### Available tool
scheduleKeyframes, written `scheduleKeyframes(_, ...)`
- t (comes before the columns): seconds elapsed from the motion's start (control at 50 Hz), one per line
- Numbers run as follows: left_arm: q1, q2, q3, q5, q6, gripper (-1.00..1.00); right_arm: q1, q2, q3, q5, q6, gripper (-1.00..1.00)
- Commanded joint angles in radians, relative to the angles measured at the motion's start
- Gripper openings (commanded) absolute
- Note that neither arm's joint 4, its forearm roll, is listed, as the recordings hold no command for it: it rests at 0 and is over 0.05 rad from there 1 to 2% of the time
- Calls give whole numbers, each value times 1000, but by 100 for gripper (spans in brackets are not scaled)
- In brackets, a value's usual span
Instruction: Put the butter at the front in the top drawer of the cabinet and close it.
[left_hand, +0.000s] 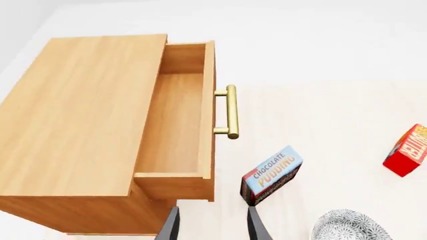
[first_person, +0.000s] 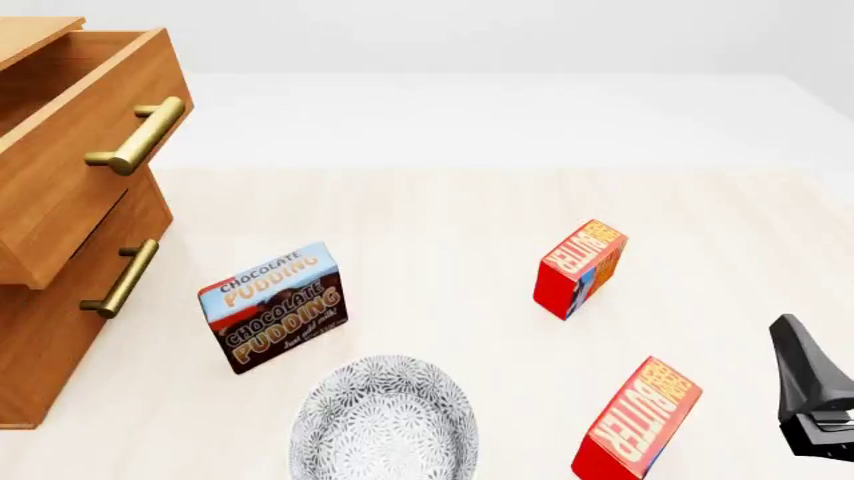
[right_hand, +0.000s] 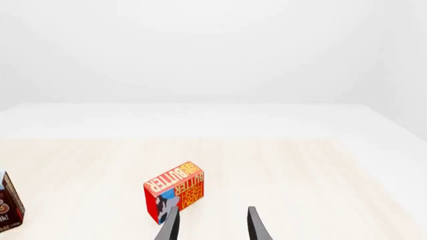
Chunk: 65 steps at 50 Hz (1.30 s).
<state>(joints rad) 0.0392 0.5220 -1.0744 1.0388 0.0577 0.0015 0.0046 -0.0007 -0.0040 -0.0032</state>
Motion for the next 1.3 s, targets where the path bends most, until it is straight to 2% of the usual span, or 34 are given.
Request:
scheduleKeyframes(0.02, -63, 86, -143, 139, -34, 100, 0, -1, 0, 2, 1, 100)
scheduleKeyframes(0.08, -72, 108, -193, 178, -27, 100, 0, -1, 0, 2, 1, 100)
scheduleKeyframes(0.1, -95, 114, -218, 181, -54, 100, 0, -1, 0, 2, 1, 100)
scheduleKeyframes(0.14, -70, 132, -213, 181, -19, 100, 0, -1, 0, 1, 1, 100)
scheduleKeyframes(0.2, -114, 154, -225, 181, -48, 100, 0, 0, 0, 1, 1, 100)
scheduleKeyframes(0.32, -62, 180, -228, 181, -30, 100, 0, 1, 0, -1, 1, 100)
scheduleKeyframes(0.36, -83, 191, -241, 181, -44, 100, 0, 2, 0, -2, 1, 100)
scheduleKeyframes(0.48, -58, 236, -223, 181, -46, 100, 0, 5, 0, -4, 1, 100)
scheduleKeyframes(0.62, -31, 300, -279, 181, -36, 100, 0, 9, 0, -9, 1, 100)
scheduleKeyframes(0.82, 5, 357, -304, 181, -24, 100, 0, 8, 0, -8, 1, 100)
scheduleKeyframes(1.3, 14, 442, -377, 181, -43, 100, 0, 6, 0, -6, 1, 100)
